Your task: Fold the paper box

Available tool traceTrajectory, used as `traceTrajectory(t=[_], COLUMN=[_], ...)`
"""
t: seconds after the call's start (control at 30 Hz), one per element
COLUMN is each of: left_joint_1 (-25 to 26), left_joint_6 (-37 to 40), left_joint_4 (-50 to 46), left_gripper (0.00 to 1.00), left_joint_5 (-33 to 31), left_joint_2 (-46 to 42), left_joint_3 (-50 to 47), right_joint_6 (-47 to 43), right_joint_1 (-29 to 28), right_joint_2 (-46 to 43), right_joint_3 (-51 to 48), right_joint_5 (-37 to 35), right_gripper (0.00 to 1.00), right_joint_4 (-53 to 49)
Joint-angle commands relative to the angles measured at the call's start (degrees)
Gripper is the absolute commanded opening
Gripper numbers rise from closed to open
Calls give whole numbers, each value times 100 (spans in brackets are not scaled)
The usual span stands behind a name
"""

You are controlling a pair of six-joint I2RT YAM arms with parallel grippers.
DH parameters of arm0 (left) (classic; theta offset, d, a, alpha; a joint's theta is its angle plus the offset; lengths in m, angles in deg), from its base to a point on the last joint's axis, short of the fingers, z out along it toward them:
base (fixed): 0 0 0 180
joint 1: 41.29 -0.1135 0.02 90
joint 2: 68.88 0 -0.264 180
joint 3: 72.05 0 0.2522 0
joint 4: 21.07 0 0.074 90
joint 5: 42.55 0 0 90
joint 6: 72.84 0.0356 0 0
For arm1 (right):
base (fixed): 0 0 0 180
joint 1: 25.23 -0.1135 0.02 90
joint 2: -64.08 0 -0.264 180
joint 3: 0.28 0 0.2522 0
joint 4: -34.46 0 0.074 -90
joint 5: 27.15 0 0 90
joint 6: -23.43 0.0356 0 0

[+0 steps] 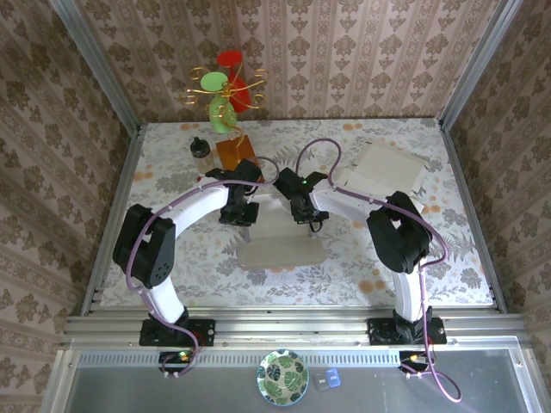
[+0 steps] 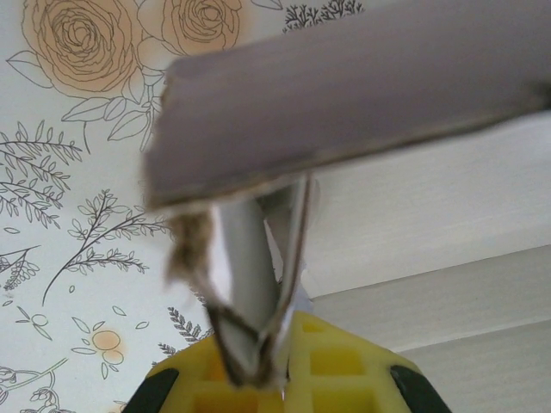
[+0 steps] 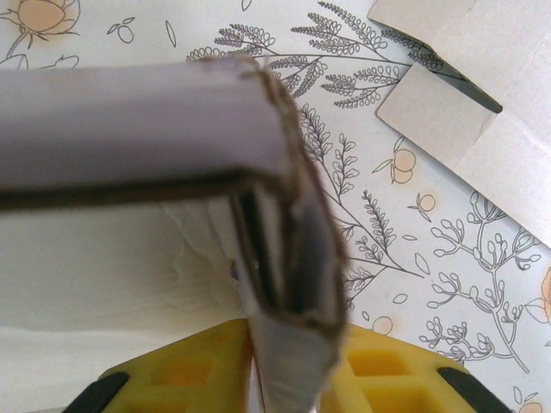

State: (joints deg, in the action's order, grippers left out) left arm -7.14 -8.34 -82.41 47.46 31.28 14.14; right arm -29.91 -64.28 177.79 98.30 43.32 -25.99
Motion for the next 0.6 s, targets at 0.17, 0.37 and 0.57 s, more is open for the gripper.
traceTrajectory(t=[0.17, 0.37, 0.57], left_joint_1=[4, 13, 21], left_joint_6=[139, 164, 175], left_joint_4=[-304, -312, -303], left_gripper=[0, 0, 0], left_joint_5=[-207, -215, -220], left_joint_2=[168, 224, 272], left_joint_3=[167, 212, 226], right_joint_6=[-192, -187, -207], right_joint_1=[142, 152, 211], right_joint_2=[63, 91, -47], right_joint_3=[111, 133, 37], right_joint_5=[-230, -246, -113], right_gripper=[28, 28, 28], right_joint_4=[77, 146, 435])
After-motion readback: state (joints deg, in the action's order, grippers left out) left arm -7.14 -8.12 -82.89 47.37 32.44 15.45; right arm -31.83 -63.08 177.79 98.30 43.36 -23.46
